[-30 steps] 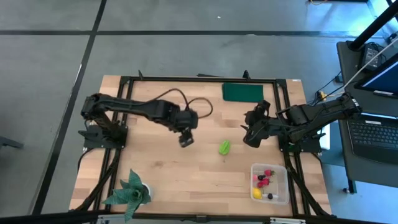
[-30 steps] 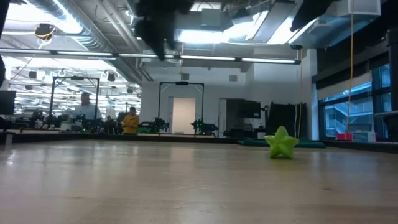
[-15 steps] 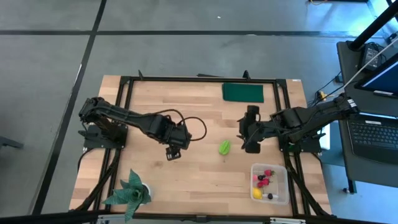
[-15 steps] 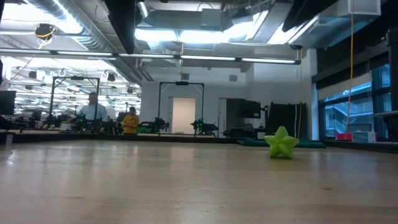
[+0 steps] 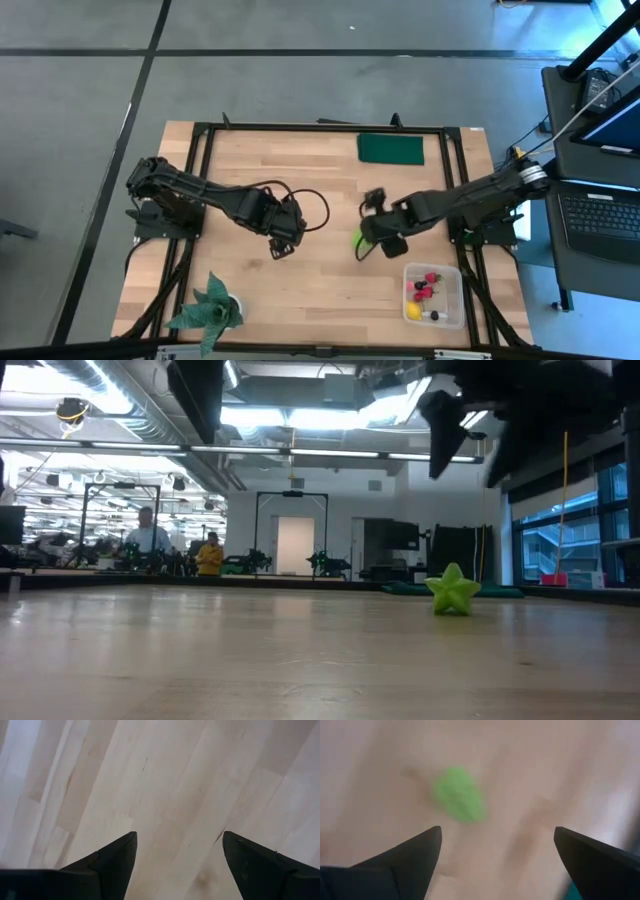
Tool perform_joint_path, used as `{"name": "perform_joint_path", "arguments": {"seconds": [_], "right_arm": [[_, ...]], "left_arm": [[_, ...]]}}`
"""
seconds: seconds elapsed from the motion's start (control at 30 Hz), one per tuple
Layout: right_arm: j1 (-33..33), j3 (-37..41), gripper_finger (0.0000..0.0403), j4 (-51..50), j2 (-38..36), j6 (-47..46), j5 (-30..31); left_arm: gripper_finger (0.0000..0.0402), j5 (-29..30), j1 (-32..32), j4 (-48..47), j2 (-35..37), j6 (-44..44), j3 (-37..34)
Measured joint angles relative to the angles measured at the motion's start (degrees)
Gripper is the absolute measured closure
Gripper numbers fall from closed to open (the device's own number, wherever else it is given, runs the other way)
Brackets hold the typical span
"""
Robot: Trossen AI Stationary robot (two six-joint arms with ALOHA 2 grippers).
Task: Pick and placing Produce into tupperware
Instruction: Put the green starfruit into the transparent bin
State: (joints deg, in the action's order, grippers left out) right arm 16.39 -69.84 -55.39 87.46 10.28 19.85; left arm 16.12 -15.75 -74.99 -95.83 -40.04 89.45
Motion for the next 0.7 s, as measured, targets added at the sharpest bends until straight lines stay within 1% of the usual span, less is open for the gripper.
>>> {"name": "perform_joint_path", "arguments": {"seconds": [0.1, 0.17, 0.23, 0.37, 0.57, 0.7], "right_arm": [[0.06, 0.0, 0.0018, 1.71, 2.02, 8.79, -9.72], [0.04, 0.0, 0.0018, 2.73, 2.72, 14.42, -13.62], [0.03, 0.0, 0.0018, 4.14, 3.33, 18.23, -14.27], [-0.56, 0.0, 0.0018, 6.1, 4.45, 21.58, -14.27], [-0.64, 0.0, 0.0018, 6.4, 6.45, 21.76, -14.36], [-0.64, 0.0, 0.0018, 5.79, 7.79, 21.78, -14.5]], "left_arm": [[0.0117, 0.05, -0.53, 0.01, 0.0, -1.03, 0.0], [0.0117, 0.04, -0.94, 0.03, 0.0, -2.31, 0.0], [0.0117, 0.04, -1.33, 0.02, 0.0, -3.57, 0.0], [0.0117, 1.0, -2.52, 0.05, 0.0, -4.87, 0.0], [0.0117, 2.86, -4.08, 0.07, 0.0, -4.81, 0.0], [0.0117, 2.97, -4.55, 0.03, 0.0, -4.56, 0.0]]}}
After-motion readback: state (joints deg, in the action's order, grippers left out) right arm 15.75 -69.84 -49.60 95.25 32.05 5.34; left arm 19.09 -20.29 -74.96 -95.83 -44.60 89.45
